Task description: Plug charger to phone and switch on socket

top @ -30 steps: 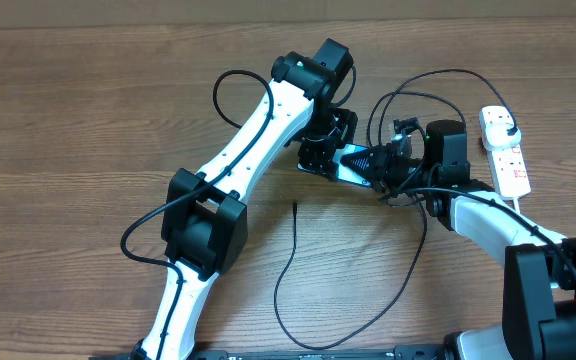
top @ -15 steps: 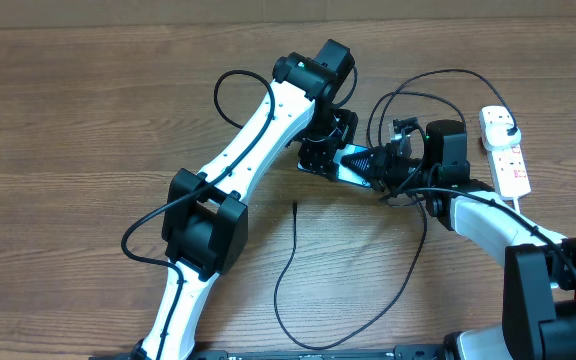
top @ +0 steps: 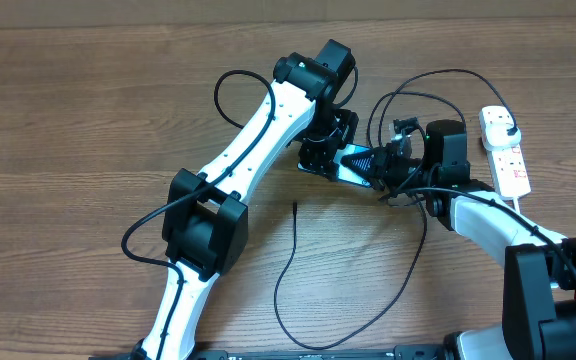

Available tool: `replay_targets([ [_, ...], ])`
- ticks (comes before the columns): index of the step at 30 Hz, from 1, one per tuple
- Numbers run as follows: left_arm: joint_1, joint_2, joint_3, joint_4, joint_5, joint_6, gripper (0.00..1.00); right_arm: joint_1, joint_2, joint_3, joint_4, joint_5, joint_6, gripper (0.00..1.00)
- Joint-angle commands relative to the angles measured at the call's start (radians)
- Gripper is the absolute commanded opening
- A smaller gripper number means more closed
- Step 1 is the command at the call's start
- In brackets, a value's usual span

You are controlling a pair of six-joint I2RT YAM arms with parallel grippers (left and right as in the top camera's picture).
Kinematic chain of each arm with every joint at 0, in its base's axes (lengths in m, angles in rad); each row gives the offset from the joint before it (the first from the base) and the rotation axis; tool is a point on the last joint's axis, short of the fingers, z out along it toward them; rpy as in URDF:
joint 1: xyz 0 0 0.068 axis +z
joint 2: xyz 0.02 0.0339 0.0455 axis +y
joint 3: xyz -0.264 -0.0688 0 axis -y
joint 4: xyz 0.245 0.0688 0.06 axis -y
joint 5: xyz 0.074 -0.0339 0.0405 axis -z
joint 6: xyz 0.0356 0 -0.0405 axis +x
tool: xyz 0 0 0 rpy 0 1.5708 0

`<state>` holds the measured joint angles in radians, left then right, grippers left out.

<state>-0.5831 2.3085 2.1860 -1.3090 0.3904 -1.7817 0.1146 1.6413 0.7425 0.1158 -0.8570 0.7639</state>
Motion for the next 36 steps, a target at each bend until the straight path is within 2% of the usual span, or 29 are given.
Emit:
replay_targets([
  [1,-0.006,0.003,0.027,0.001,-0.006,0.018,0.84,0.004,-0.001,0.010,0.002,0.004,-0.013,0.04],
  [2,-0.003,0.003,0.027,0.000,-0.005,0.051,0.95,0.004,-0.001,0.010,0.002,0.004,-0.013,0.04],
  [4,0.003,0.002,0.027,0.000,0.003,0.108,1.00,0.004,-0.001,0.010,0.002,0.004,-0.013,0.04],
  [11,0.068,-0.019,0.029,-0.030,-0.008,0.258,1.00,0.002,-0.001,0.010,0.001,0.004,-0.014,0.04],
  [17,0.134,-0.127,0.030,-0.053,-0.129,0.359,1.00,-0.010,-0.001,0.010,0.003,0.008,-0.019,0.04],
  [19,0.150,-0.171,0.030,-0.052,-0.172,0.394,1.00,-0.019,-0.001,0.010,0.003,0.008,0.041,0.04],
  [21,0.170,-0.225,0.030,-0.051,-0.212,0.436,1.00,-0.029,-0.001,0.010,0.010,0.008,0.165,0.04],
  [26,0.204,-0.290,0.029,-0.051,-0.214,0.466,1.00,-0.042,-0.001,0.011,0.039,0.007,0.384,0.04],
  [29,0.213,-0.291,0.029,-0.048,-0.186,0.487,1.00,-0.042,-0.001,0.010,0.105,0.006,0.419,0.04],
  [32,0.213,-0.291,0.029,0.018,-0.190,0.671,1.00,-0.042,-0.001,0.011,0.120,-0.005,0.418,0.04],
  [36,0.250,-0.291,0.025,0.040,-0.183,0.765,1.00,-0.065,-0.001,0.011,0.119,-0.043,0.418,0.04],
])
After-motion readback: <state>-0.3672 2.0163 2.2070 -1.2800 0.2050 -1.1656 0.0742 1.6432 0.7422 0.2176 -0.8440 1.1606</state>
